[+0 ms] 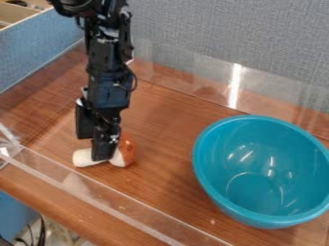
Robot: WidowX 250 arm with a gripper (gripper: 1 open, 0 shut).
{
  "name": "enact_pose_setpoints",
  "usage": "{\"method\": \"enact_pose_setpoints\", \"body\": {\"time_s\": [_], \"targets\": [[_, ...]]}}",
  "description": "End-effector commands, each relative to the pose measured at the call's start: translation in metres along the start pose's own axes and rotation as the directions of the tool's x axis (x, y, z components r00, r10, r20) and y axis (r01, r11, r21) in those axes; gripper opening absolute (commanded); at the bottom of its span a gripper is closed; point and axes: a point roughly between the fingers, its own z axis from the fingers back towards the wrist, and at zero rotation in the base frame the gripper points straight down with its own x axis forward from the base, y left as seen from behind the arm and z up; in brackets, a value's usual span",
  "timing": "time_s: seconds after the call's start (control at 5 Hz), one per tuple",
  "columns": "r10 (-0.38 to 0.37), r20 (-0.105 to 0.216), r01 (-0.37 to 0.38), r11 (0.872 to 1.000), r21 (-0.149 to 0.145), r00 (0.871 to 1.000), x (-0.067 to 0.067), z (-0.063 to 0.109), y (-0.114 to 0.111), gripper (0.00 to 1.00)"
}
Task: Remove the mushroom from inside the blue bowl and put it on the table
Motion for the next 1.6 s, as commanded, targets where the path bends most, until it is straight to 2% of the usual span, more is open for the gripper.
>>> {"method": "enact_pose_setpoints", "body": {"time_s": [0.0,0.6,0.8,1.0,1.2,1.4], "targets": [[-0.015,0.017,0.015,1.000,0.027,1.000,0.003,0.005,-0.002,1.00],[-0.018,0.015,0.018,1.000,0.015,1.000,0.007,-0.006,-0.004,1.00],[-0.019,0.015,0.019,1.000,0.012,1.000,0.007,-0.008,-0.004,0.00],[-0.019,0.022,0.019,1.000,0.009,1.000,0.006,-0.006,-0.005,0.00],[0.045,0.042,-0.045,0.999,-0.003,0.998,0.002,0.008,-0.006,0.00],[0.113,0.069,-0.112,0.994,-0.019,0.991,-0.003,0.026,-0.007,0.00]]}}
